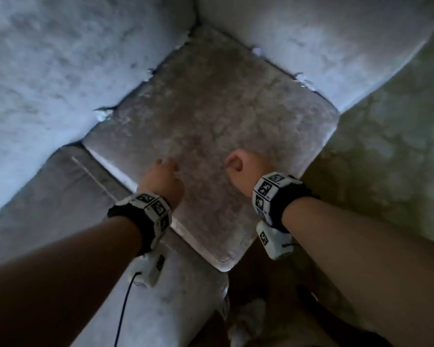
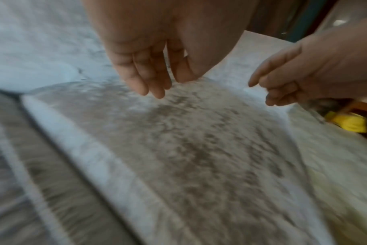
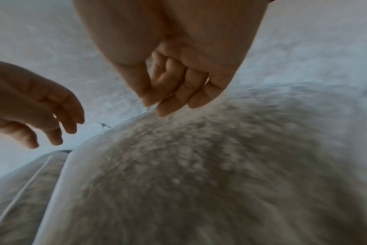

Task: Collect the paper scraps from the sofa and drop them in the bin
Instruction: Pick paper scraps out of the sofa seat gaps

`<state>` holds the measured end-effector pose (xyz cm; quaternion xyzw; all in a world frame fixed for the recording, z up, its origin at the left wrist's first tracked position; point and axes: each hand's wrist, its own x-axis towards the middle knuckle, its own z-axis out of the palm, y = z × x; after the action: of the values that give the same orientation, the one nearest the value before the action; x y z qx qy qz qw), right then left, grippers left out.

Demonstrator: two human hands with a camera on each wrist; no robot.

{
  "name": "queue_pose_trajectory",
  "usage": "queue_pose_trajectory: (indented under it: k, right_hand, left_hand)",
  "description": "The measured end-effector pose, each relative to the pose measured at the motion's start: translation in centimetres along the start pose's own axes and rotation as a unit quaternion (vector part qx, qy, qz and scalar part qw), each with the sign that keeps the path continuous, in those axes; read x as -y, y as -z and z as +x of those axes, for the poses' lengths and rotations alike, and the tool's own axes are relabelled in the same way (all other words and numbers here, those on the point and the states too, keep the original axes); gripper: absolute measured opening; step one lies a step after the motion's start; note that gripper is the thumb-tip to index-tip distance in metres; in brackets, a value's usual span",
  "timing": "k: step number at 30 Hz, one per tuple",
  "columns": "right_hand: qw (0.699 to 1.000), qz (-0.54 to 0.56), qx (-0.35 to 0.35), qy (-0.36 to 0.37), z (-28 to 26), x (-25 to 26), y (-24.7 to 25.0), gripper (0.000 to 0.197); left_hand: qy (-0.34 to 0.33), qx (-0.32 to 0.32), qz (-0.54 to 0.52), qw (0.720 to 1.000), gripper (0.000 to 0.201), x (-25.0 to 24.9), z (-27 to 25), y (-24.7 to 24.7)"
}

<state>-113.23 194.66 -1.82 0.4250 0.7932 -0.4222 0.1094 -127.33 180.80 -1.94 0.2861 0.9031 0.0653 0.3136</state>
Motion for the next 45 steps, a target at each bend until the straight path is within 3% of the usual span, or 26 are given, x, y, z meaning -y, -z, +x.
queue_pose_trajectory:
  k: [4,7,9,13,18,25,30,33,37,40,42,44,45]
  right_hand:
    - [0.996,-0.037,0.053,0.055,2.9,5.1,-4.4,0.03]
    - [0.99,-0.069,0.092,0.085,4.6,8.2,-6.9,0.017]
    - [0.982,-0.103,0.119,0.104,5.8,9.8,-7.8,0.028]
    - [0.97,-0.134,0.133,0.152,8.6,11.5,-8.2,0.01]
    - [0.958,-0.179,0.143,0.171,12.0,12.6,-8.8,0.016]
    - [0.958,-0.217,0.095,0.161,16.4,16.2,-8.1,0.04]
    - [0.976,-0.177,0.002,0.127,21.6,18.2,-6.3,0.054]
    - [0.979,-0.179,-0.03,0.09,25.3,18.3,-5.6,0.069]
    - [0.995,-0.085,-0.025,0.034,31.2,18.9,-5.9,0.1]
    - [0.997,-0.081,-0.013,-0.014,35.1,20.0,-6.1,0.097]
    - [0.99,-0.141,-0.013,-0.008,36.9,20.4,-6.6,0.085]
    - [0.981,-0.194,-0.031,0.002,38.2,20.4,-7.3,0.085]
    - [0.976,-0.213,-0.039,0.005,38.8,20.1,-7.6,0.085]
  left_hand:
    - [0.102,-0.044,-0.07,0.991,0.032,6.4,-0.6,0.9]
    - [0.171,-0.08,-0.103,0.977,0.026,10.1,-0.7,1.3]
    - [0.209,-0.093,-0.127,0.965,0.024,11.8,-0.5,1.7]
    - [0.264,-0.124,-0.14,0.946,0.022,12.9,0.2,2.2]
    - [0.311,-0.123,-0.174,0.926,0.029,12.4,1.5,1.9]
    - [0.287,-0.148,-0.213,0.922,0.031,12.0,6.9,5.2]
    - [0.284,-0.148,-0.202,0.926,0.05,11.2,12.5,7.5]
    - [0.307,-0.162,-0.208,0.914,0.055,10.5,16.4,8.2]
    - [0.381,-0.161,-0.239,0.878,0.066,9.7,22.0,8.8]
    - [0.459,-0.14,-0.222,0.849,0.074,9.9,25.7,7.8]
    - [0.492,-0.144,-0.2,0.835,0.07,9.4,27.6,6.6]
    - [0.533,-0.197,-0.158,0.807,0.043,8.7,29.4,5.6]
    - [0.525,-0.192,-0.16,0.814,0.033,8.5,30.0,5.4]
